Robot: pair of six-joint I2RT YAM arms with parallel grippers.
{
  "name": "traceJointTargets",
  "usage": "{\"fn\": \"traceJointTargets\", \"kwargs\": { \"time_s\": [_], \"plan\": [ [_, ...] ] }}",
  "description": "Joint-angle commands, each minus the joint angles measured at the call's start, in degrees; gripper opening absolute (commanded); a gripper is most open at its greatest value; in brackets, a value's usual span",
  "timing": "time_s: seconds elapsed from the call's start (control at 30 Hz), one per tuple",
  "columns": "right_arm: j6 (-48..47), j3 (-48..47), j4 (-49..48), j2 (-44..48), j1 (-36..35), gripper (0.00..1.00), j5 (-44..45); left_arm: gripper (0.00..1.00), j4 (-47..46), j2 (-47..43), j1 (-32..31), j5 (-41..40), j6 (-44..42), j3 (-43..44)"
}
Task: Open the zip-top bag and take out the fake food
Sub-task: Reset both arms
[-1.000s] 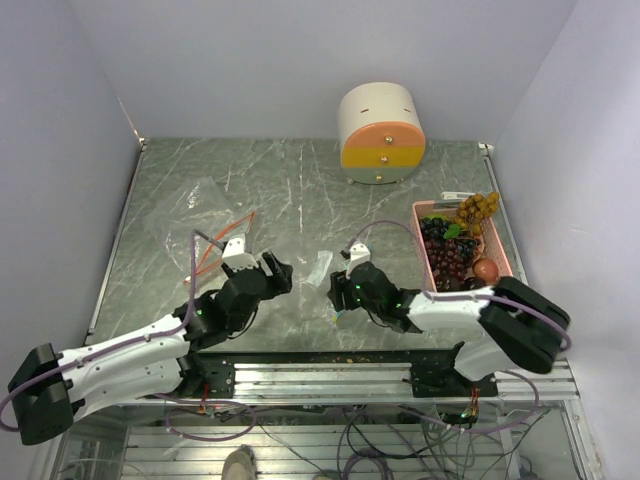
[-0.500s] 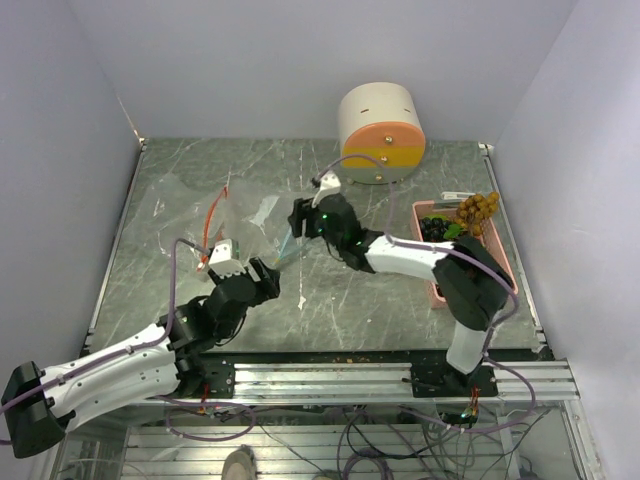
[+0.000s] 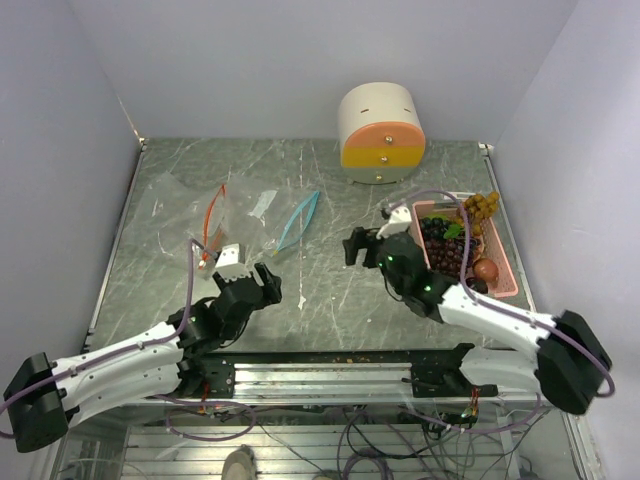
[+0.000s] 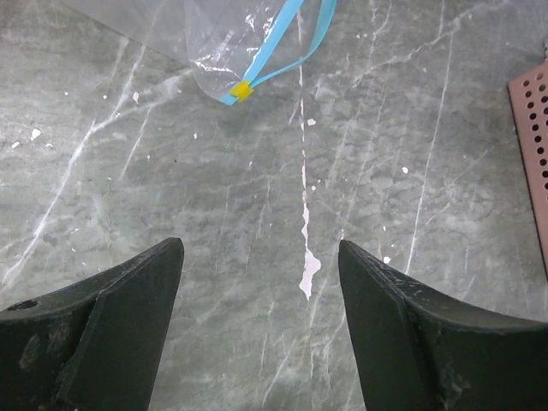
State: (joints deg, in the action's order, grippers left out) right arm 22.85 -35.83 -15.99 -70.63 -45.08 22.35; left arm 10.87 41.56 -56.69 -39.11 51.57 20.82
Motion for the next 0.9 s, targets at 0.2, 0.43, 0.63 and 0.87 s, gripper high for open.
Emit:
{"fn": "traceJointTargets", "kwargs": {
  "time_s": [0.2, 0.43, 0.63, 0.87],
  "plan": [
    [1.2, 5.7, 7.6, 14.3, -0.1, 0.92, 7.5, 0.83, -5.5, 3.2, -0.1, 0.8, -0.2, 0.6],
    [0.3, 5.8, 9.0, 15.2, 0.0, 0.92, 8.4, 0.83, -4.8, 4.4, -0.1, 1.4, -0.6, 2.0],
    [0.1, 6.3, 8.7, 15.5, 0.0, 0.92, 8.6, 0.84, -4.3, 5.3, -0.1, 1.3, -0.3, 2.1],
    [0.0, 5.4, 10.1, 15.8, 0.0, 0.9, 12.3, 0.84, -3.9, 5.5, -0.1, 0.6, -1.0, 2.4]
  ]
}}
